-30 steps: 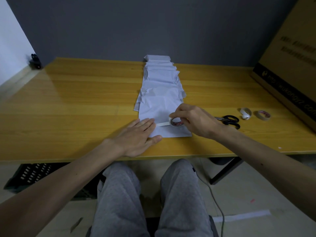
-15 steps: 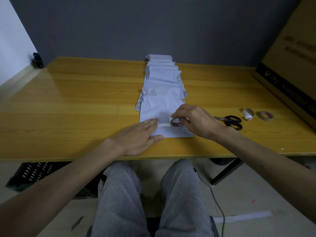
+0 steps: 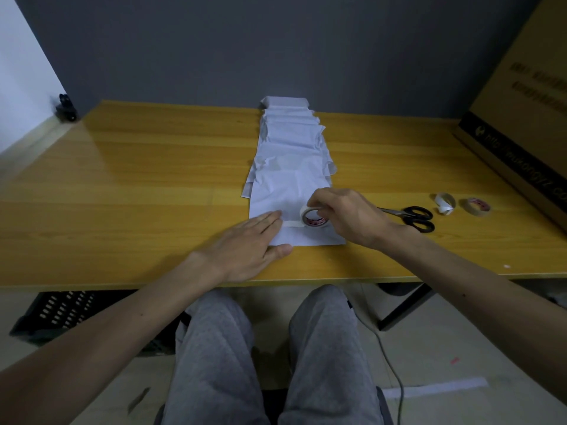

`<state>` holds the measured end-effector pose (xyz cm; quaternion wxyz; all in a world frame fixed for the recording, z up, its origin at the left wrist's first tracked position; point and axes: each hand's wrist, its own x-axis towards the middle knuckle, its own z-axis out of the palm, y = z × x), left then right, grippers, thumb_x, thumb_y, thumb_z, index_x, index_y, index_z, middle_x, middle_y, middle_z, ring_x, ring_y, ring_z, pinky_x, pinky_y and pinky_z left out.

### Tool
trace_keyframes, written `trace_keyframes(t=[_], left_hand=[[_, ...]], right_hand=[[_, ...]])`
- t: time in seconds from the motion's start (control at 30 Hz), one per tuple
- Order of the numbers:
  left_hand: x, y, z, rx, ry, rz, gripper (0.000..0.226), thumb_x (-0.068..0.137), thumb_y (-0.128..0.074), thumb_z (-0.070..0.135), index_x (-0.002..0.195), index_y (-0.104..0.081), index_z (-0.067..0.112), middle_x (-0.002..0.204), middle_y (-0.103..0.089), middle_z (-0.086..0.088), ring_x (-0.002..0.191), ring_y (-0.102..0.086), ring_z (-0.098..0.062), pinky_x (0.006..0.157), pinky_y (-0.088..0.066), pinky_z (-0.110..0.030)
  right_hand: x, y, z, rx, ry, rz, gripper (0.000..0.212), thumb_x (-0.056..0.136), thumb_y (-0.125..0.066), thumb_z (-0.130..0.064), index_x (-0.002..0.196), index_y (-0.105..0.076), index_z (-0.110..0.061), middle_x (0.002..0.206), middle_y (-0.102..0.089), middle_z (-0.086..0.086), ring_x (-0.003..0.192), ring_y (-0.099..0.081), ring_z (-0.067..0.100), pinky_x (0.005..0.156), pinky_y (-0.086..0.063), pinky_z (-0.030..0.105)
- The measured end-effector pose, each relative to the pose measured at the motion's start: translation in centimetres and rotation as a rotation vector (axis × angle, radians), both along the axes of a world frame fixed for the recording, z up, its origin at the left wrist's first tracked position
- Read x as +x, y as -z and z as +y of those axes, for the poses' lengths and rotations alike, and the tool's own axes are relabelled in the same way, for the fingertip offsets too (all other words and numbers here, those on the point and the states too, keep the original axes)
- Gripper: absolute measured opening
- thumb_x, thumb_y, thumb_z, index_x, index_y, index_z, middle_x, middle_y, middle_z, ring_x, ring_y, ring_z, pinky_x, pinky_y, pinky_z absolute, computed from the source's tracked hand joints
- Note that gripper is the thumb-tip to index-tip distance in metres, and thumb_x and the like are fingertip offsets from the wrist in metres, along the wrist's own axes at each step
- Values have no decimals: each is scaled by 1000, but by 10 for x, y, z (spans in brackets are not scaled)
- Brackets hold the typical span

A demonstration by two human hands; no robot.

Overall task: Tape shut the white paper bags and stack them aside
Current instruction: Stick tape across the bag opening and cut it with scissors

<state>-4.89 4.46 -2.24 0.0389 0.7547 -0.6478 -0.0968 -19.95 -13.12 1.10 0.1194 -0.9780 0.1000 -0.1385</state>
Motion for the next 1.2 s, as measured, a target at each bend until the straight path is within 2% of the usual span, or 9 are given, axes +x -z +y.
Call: trace_keyframes(t=[0.13,0.3,0.5,0.67,0.8,0.87,0.97,1.1,1.2], left_hand=[[-1,0,-1,10,9,-9,70,96,-14,59,154,-3,23,162,6,5,147,5,-6,120,-1,-25],[-4,-3,-5,-8,2,-45,75,92,-10,62,154,-13,19,162,9,2,148,6,-9,120,-2,-28],[-11,4,-11,-21,-17,33,78,92,-11,62,154,-9,15,162,-3,1,148,-1,-8,120,-3,-26],[-18,5,-12,0,-19,-37,74,95,-9,59,154,-3,16,162,8,1,148,8,-9,120,1,-30],[-26,2,-17,-17,-36,80,72,97,-14,57,154,0,15,162,4,1,147,6,-7,119,5,-25],[-26,4,-18,-14,-48,141,70,97,-14,55,154,-1,16,162,3,2,147,5,-6,116,7,-21],[-24,8,-19,28,-29,101,76,91,-4,59,153,3,17,162,7,3,146,10,-6,118,9,-24],[-22,8,-20,73,-16,108,80,85,3,63,152,10,21,161,13,5,145,16,-5,119,10,-27],[-22,7,-21,94,-20,109,81,84,3,64,153,10,21,160,16,6,144,18,-4,119,10,-28]], right_hand=[[2,-1,-2,23,-64,-18,25,89,-55,4,108,-69,-4,108,-65,9,95,-63,26,79,-52,38],[4,3,-3,27,-69,-14,37,88,-56,5,119,-67,-12,106,-64,8,93,-61,28,77,-51,44],[-3,13,0,50,15,-148,32,88,-61,1,118,-63,-6,99,-68,11,84,-64,29,72,-50,38],[-2,16,-1,65,-37,-182,25,87,-64,-1,111,-68,-3,92,-68,10,80,-64,22,73,-51,31],[-2,18,0,81,-30,-210,26,86,-65,-2,112,-67,-3,85,-65,9,76,-62,21,72,-48,26],[-2,19,0,87,-21,-220,27,87,-64,-1,113,-67,-4,86,-66,10,78,-62,21,73,-48,27],[-3,22,-1,142,21,-248,27,88,-64,-2,115,-67,-5,94,-68,10,84,-64,20,77,-50,27],[-3,25,0,158,0,-257,28,90,-62,-1,116,-67,-6,101,-69,8,88,-62,12,78,-46,12],[-5,25,-3,171,10,-261,29,90,-61,-1,118,-67,-7,103,-69,7,90,-64,13,79,-47,11]])
